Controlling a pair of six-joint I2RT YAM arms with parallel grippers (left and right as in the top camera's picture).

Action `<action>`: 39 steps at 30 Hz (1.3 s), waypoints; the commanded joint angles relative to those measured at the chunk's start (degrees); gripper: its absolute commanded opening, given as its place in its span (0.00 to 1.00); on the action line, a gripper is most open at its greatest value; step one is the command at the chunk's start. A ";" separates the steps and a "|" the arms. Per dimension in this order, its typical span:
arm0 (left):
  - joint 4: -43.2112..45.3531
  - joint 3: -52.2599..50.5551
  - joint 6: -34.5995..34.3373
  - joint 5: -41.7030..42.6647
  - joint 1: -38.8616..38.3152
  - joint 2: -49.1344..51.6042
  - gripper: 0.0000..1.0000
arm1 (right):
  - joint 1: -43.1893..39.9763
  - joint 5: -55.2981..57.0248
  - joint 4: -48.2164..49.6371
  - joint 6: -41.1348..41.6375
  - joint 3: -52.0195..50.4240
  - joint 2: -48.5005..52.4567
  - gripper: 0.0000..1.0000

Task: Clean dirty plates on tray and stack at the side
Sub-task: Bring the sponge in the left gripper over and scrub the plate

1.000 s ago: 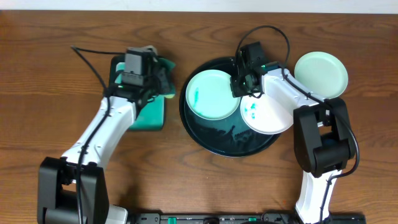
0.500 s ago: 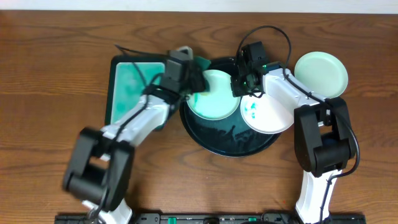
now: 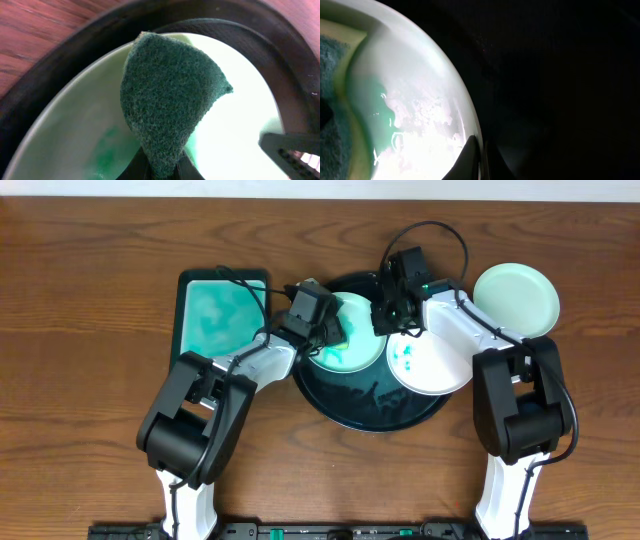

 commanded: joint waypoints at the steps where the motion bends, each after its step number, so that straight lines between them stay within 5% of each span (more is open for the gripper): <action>1: -4.13 0.04 5.33 -13.05 0.50 0.96 0.07 | 0.09 1.49 -0.11 0.81 -1.09 2.93 0.01; 11: -9.53 0.07 14.64 -29.44 0.50 -1.88 0.07 | 0.09 1.49 -0.33 0.74 -1.11 2.93 0.01; 17: -6.32 0.07 12.90 -12.28 0.44 -5.79 0.07 | 0.09 1.49 -0.33 0.76 -1.11 2.93 0.01; 22: 0.42 0.07 1.70 6.47 0.28 -5.42 0.07 | 0.09 1.49 -0.35 0.76 -1.11 2.93 0.01; 39: 2.03 0.07 -0.07 6.10 -0.63 3.91 0.07 | 0.09 1.51 -0.52 0.76 -1.11 2.93 0.01</action>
